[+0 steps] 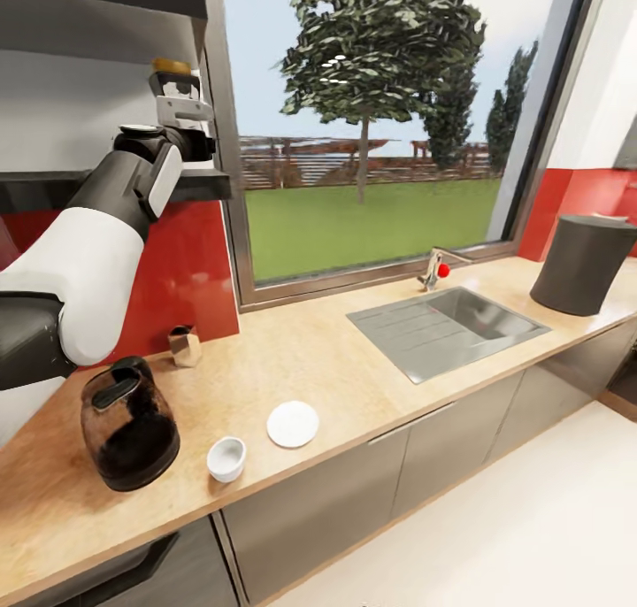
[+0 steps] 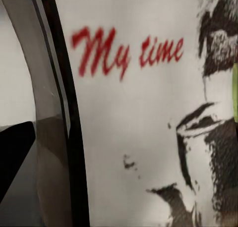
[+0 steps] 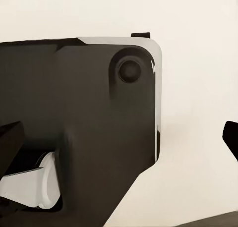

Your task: Set up a coffee station on the kitchen countertop: keep the coffee maker on the countertop, move the bottle of coffee from the kitchen shelf to the counter next to the coffee maker, place a paper coffee filter on top of the coffee maker, put the saucer next to the coffee maker with the coffee cup on the saucer, and place the electric kettle next to the coffee maker.

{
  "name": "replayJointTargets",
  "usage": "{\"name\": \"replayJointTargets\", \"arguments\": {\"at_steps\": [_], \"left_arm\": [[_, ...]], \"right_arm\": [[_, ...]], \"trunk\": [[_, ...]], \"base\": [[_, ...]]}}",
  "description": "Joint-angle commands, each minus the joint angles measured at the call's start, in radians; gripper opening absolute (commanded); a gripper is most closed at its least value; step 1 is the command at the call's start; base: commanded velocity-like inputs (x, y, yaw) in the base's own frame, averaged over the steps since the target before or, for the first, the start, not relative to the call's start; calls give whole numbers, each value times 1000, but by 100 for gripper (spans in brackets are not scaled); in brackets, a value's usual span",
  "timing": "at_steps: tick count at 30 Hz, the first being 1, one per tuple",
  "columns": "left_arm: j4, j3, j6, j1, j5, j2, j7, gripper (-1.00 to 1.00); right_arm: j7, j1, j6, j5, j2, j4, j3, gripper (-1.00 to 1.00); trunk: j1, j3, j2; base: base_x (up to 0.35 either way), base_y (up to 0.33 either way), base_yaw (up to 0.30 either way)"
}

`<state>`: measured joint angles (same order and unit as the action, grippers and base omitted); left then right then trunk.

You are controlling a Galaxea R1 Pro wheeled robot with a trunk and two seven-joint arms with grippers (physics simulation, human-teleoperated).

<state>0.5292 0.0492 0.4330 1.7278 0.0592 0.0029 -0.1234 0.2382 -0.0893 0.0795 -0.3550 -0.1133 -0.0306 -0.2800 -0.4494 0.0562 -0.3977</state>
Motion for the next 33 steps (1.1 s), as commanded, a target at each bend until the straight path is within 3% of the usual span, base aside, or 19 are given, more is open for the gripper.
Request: {"name": "replayJointTargets", "arguments": {"at_steps": [1, 33], "left_arm": [[2, 4, 6, 1, 7, 0, -4, -100], [2, 1, 6, 4, 6, -3, -4, -100]], "right_arm": [[4, -1, 3, -10, 0, 1, -8, 100], [4, -1, 3, -10, 0, 1, -8, 100]], "trunk": [[-1, 2, -2], [-1, 2, -2]], "base": [[0, 0, -263], [0, -110, -263]]}}
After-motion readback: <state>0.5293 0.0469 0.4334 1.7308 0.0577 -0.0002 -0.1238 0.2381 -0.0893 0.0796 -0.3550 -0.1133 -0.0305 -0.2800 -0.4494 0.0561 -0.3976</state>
